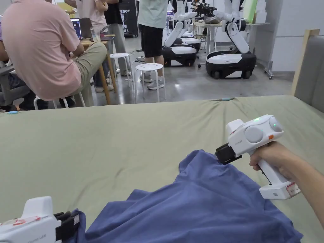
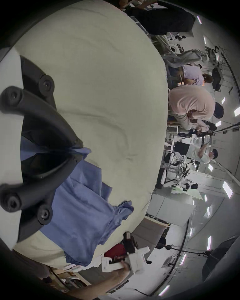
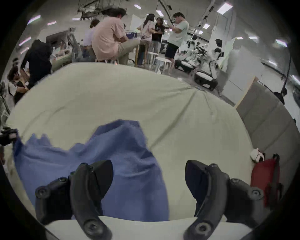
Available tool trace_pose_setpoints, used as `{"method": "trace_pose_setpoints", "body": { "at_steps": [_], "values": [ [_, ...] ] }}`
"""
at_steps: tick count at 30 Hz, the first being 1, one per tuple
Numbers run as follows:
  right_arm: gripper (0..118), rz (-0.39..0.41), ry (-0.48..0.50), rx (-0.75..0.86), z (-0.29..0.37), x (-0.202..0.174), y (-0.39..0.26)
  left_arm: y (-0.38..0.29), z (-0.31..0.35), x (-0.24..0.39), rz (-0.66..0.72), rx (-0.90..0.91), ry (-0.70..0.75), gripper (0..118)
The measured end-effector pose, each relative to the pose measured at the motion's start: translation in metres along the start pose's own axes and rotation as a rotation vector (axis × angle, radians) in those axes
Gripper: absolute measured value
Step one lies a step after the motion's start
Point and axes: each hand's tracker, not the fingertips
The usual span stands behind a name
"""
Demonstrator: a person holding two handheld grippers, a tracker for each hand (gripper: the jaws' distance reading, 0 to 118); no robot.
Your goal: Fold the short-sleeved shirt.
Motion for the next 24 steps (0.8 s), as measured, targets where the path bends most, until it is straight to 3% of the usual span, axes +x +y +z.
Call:
{"method": "trace_pose_setpoints", "body": {
  "at_steps": [4, 7, 9, 10, 11, 12, 14, 18, 21, 24],
  "values": [
    [87, 0.026, -0.012, -0.079, -0.063, 0.011, -0.001, -0.001, -0.008, -0.007, 0.018, 0.003, 0.002, 5],
    [77, -0.009, -0.029, -0.172, -0.095, 0.013, -0.016, 0.000, -0.009, -0.006, 0.002, 0.013, 0.014, 5],
    [72, -0.104, 0.019, -0.110, -0.094, 0.013, -0.025, -0.001, -0.009, -0.005, 0.002, 0.017, 0.014, 5],
    [67, -0.104, 0.009, -0.125, -0.087, 0.015, -0.023, 0.000, -0.009, -0.005, 0.006, 0.017, 0.008, 5],
    [49, -0.085, 0.027, -0.123, -0.079, 0.014, -0.021, 0.000, -0.010, -0.007, 0.010, 0.015, 0.002, 5],
    [0, -0.034, 0.011, -0.111, -0.073, 0.010, -0.019, 0.000, -0.009, -0.007, 0.011, 0.014, -0.001, 5],
    [1, 0.036, -0.065, -0.092, -0.051, 0.001, -0.015, 0.004, -0.005, -0.003, -0.002, 0.017, 0.004, 5],
    [1, -0.003, -0.060, -0.039, 0.001, 0.000, 0.003, 0.030, 0.017, 0.005, -0.001, 0.052, 0.009, 5],
    [1, 0.040, -0.191, 0.044, 0.052, 0.009, 0.031, 0.071, 0.045, 0.007, 0.033, 0.130, 0.011, 5],
    [1, 0.009, -0.289, 0.152, 0.114, 0.031, 0.064, 0.128, 0.074, 0.008, 0.033, 0.229, -0.014, 5]
  ]
}}
